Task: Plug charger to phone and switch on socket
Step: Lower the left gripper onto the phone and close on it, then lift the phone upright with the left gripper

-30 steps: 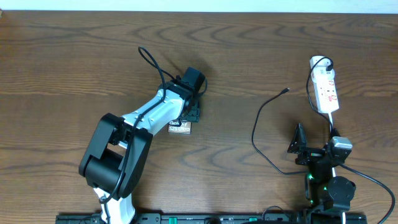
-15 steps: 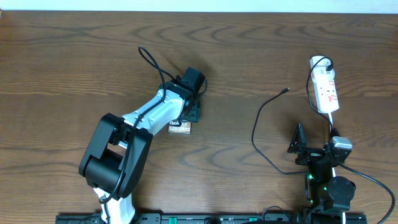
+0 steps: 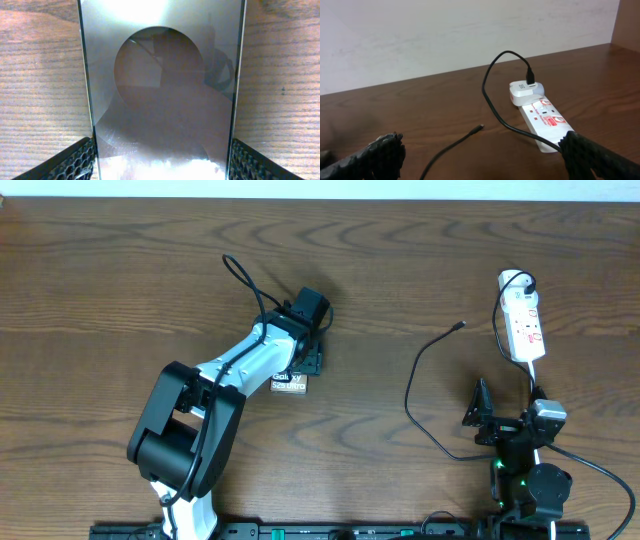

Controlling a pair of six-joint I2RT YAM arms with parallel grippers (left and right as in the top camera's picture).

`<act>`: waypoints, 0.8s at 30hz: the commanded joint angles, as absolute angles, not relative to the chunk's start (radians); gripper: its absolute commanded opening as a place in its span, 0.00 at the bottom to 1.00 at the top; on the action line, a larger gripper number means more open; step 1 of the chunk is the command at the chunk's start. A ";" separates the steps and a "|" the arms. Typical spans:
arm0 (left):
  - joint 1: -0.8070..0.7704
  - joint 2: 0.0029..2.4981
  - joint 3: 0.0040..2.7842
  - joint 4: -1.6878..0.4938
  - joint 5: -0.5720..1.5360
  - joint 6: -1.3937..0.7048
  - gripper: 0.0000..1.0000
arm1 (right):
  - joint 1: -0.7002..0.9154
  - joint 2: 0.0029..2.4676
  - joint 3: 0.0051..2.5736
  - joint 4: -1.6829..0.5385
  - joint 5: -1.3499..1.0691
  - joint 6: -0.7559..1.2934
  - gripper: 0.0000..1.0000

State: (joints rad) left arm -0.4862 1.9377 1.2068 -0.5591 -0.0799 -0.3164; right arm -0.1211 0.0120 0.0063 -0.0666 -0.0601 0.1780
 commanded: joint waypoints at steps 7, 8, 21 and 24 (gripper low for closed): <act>-0.483 1.967 1.206 -0.543 -0.087 -0.311 0.96 | -0.114 0.007 0.005 -0.069 -0.070 0.171 0.99; -0.483 1.967 1.202 -0.537 -0.087 -0.311 0.96 | -0.114 0.007 0.005 -0.069 -0.070 0.171 0.99; -0.483 1.968 1.195 -0.514 -0.086 -0.385 1.00 | -0.114 0.007 0.005 -0.069 -0.070 0.170 0.99; -0.483 1.968 1.195 -0.514 -0.085 -0.436 1.00 | -0.114 0.007 0.005 -0.069 -0.070 0.171 0.99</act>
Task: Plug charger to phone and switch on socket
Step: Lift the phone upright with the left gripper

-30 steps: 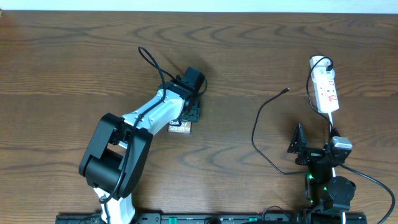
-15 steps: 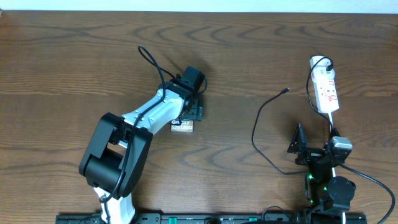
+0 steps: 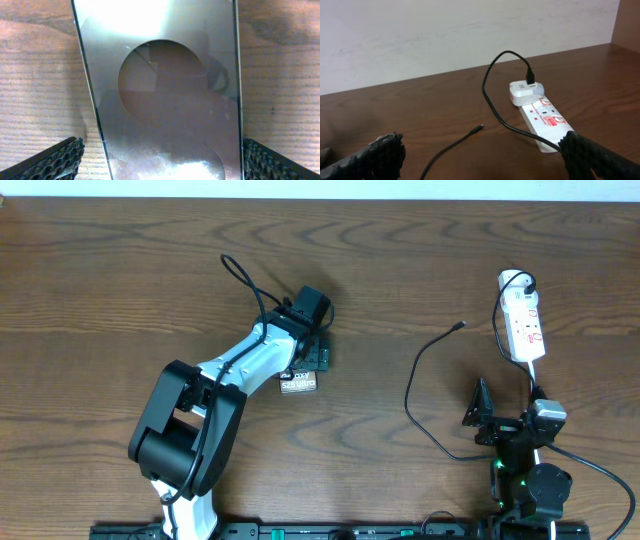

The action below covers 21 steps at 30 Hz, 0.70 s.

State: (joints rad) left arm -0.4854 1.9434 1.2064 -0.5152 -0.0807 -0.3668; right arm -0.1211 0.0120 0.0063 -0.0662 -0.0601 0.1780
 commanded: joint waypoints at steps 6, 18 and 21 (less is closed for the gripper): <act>-0.483 1.968 1.195 -0.517 -0.035 -0.467 1.00 | -0.114 0.007 0.005 -0.069 -0.070 0.171 0.99; -0.483 1.968 1.195 -0.518 -0.004 -0.590 1.00 | -0.114 0.007 0.005 -0.069 -0.070 0.171 0.99; -0.483 1.968 1.195 -0.517 0.011 -0.589 1.00 | -0.114 0.007 0.005 -0.069 -0.070 0.170 0.99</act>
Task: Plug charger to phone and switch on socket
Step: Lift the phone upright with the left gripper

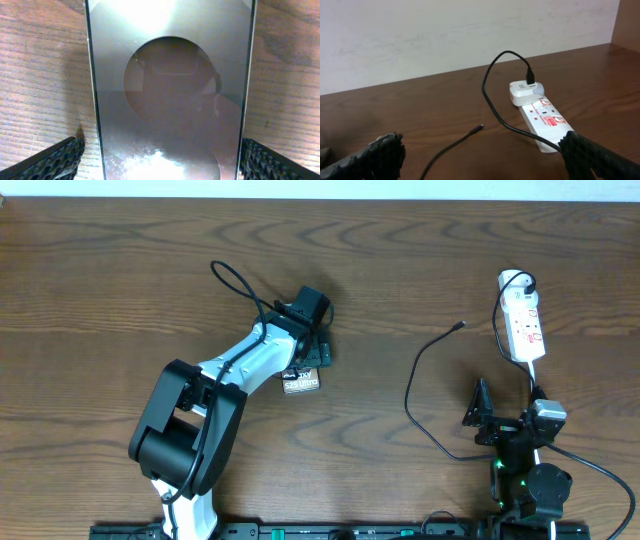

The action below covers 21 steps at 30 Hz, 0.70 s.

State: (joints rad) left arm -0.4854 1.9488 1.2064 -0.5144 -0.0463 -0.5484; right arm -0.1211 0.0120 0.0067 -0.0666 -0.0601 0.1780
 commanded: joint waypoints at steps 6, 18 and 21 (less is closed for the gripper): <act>-0.483 1.968 1.195 -0.518 0.011 -0.575 1.00 | -0.114 0.007 0.005 -0.069 -0.070 0.170 0.99; -0.484 1.972 1.195 -0.509 0.012 -0.518 1.00 | -0.114 0.007 0.005 -0.070 -0.070 0.170 0.99; -0.484 1.983 1.195 -0.509 0.012 -0.517 1.00 | -0.114 0.007 0.005 -0.069 -0.070 0.170 0.99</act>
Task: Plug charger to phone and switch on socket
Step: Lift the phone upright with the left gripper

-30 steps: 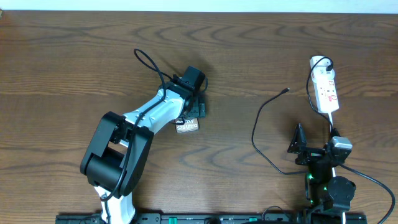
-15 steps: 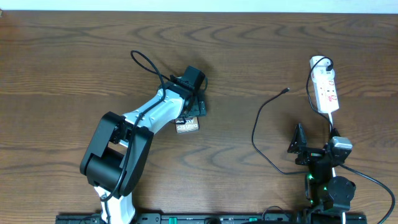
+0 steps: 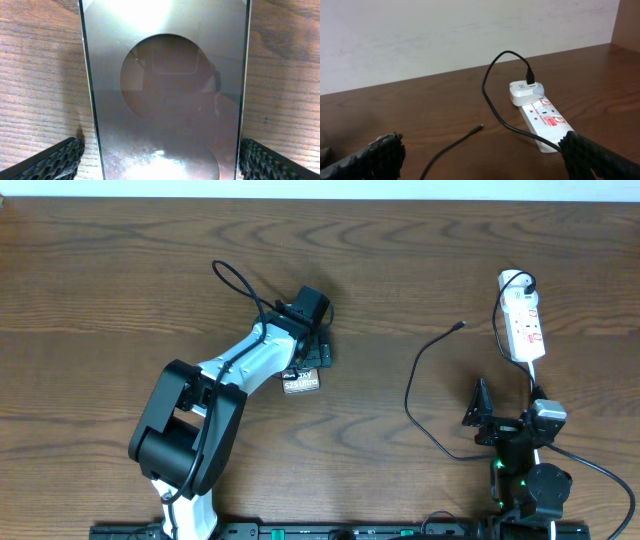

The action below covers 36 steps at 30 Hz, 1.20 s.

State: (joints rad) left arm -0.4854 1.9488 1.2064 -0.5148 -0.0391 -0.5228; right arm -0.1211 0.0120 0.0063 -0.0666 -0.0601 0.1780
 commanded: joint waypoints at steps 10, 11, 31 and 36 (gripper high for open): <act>-0.484 2.037 1.195 -0.491 0.016 -0.518 1.00 | -0.114 0.007 0.005 -0.069 -0.070 0.171 0.99; -0.484 2.037 1.195 -0.490 0.016 -0.518 1.00 | -0.114 0.007 0.005 -0.069 -0.070 0.170 0.99; -0.483 2.037 1.195 -0.476 0.015 -0.517 0.93 | -0.114 0.007 0.005 -0.070 -0.070 0.170 0.99; -0.483 2.041 1.195 -0.476 0.003 -0.517 0.93 | -0.114 0.007 0.005 -0.069 -0.070 0.170 0.99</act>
State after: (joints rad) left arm -0.4847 1.9675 1.2167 -0.4690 -0.0628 -0.5159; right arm -0.1211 0.0120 0.0063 -0.0666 -0.0601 0.1776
